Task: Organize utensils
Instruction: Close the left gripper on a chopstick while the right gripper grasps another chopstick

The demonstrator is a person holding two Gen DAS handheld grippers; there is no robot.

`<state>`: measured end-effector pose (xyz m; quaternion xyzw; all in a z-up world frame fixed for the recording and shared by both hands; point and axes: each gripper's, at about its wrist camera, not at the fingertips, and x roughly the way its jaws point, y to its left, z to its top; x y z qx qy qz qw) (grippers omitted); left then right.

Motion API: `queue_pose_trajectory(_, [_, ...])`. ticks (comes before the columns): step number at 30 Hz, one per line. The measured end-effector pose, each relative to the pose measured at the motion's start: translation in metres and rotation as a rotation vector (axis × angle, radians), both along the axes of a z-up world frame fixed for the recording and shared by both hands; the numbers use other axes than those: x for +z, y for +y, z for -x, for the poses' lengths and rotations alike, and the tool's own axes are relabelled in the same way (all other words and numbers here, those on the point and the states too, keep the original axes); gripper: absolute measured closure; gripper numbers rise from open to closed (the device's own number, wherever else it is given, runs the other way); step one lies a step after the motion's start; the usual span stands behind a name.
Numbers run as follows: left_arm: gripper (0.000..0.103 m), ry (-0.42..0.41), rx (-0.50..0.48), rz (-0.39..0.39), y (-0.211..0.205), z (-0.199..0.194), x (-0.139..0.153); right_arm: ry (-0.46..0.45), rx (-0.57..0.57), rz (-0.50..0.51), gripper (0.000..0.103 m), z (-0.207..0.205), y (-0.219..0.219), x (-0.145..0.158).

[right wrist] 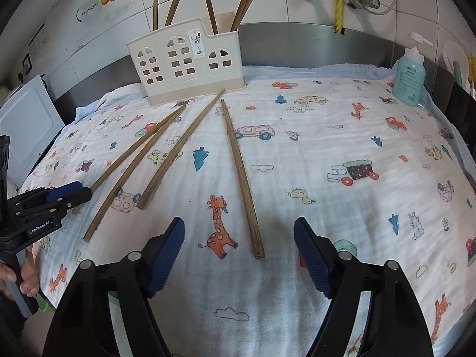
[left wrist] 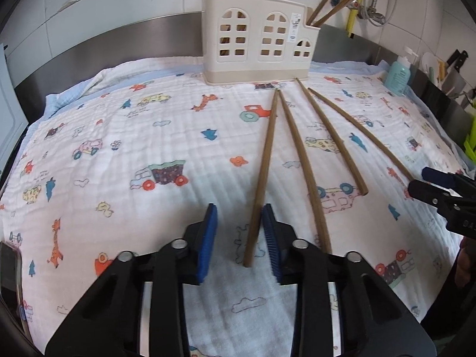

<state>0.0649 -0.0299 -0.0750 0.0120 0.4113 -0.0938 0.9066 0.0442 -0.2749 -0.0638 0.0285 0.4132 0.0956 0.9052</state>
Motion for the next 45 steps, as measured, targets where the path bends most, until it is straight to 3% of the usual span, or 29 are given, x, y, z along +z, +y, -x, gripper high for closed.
queue_pose_trajectory(10, [0.088, -0.014, -0.064, -0.013, -0.016, 0.000, -0.002, 0.011, -0.002, -0.012, 0.055, -0.004, -0.002, -0.004])
queue_pose_trajectory(18, [0.095, 0.005, -0.060, 0.012, -0.011, -0.007, -0.004, 0.015, -0.006, -0.013, 0.065, -0.006, -0.004, -0.002])
queue_pose_trajectory(28, [0.095, 0.030, -0.074, 0.089, -0.004, -0.008, -0.005, 0.015, -0.003, -0.011, 0.073, -0.006, -0.003, -0.003])
queue_pose_trajectory(35, [0.095, 0.019, -0.080, 0.063, -0.007, -0.009, -0.005, 0.014, -0.002, -0.008, 0.075, -0.007, -0.004, -0.003])
queue_pose_trajectory(45, [0.095, 0.028, -0.074, 0.055, -0.010, -0.012, -0.005, 0.011, 0.006, 0.036, 0.086, -0.008, -0.004, -0.004])
